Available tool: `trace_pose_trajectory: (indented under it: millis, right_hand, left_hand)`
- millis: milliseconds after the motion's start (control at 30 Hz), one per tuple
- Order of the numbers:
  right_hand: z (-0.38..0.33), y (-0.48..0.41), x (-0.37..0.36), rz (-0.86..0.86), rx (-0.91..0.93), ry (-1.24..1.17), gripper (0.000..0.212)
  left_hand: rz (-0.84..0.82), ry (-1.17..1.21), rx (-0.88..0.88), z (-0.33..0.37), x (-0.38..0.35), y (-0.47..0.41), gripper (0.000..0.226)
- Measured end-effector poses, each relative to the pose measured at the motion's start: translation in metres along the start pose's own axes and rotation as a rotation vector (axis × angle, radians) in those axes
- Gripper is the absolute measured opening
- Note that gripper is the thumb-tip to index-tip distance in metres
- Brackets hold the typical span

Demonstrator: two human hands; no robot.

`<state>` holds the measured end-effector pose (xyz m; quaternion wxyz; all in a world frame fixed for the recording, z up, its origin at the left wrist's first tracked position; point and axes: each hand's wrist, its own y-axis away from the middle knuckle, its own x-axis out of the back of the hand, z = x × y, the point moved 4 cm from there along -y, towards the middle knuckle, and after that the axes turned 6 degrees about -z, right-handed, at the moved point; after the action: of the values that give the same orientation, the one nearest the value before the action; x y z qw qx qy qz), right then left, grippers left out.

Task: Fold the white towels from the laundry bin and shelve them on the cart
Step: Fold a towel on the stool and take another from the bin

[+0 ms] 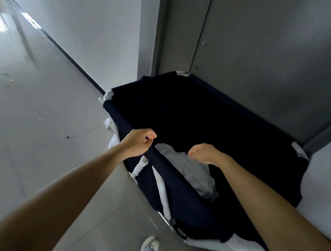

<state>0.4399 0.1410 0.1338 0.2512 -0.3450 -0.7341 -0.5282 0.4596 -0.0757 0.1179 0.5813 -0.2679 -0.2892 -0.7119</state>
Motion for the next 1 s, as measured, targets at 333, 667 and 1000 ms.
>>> trace_pose_trajectory:
  millis: [333, 667, 1000]
  right_hand:
    - [0.03, -0.12, 0.051, -0.001, -0.041, -0.101, 0.036]
    - [0.124, -0.191, 0.047, -0.051, -0.172, -0.256, 0.026]
    - [0.223, -0.217, 0.008, -0.134, -0.424, -0.356, 0.021]
  left_hand:
    - [-0.106, -0.176, -0.009, -0.009, 0.004, -0.131, 0.031]
    - [-0.322, -0.185, 0.091, -0.024, -0.055, -0.236, 0.032]
    - [-0.494, -0.105, 0.129, -0.04, -0.15, -0.31, 0.03]
